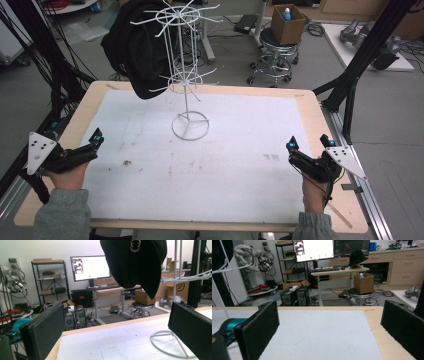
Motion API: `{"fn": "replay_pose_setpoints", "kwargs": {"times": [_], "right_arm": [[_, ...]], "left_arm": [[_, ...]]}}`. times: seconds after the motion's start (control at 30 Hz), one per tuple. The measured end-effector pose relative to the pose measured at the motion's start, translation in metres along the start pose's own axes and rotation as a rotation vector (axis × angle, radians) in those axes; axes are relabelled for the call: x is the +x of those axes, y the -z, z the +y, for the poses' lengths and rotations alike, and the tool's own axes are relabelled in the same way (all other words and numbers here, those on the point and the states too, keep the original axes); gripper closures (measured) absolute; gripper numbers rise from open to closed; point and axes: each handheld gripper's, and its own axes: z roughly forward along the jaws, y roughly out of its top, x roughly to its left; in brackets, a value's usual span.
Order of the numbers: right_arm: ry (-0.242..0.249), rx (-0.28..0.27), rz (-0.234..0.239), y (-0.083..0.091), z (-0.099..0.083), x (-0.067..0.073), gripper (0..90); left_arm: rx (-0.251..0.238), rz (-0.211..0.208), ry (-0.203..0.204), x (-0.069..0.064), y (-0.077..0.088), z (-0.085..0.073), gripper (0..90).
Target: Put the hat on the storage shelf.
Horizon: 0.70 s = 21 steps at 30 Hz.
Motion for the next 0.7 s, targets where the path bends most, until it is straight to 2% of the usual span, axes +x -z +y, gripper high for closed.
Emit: {"fn": "replay_pose_setpoints", "kwargs": {"times": [0.7], "right_arm": [[0.000,0.000,-0.002,0.0002,0.0001,0.0001,0.8]], "left_arm": [[0.018,0.000,0.000,-0.0008,-0.0010,-0.0015,1.8]]}}
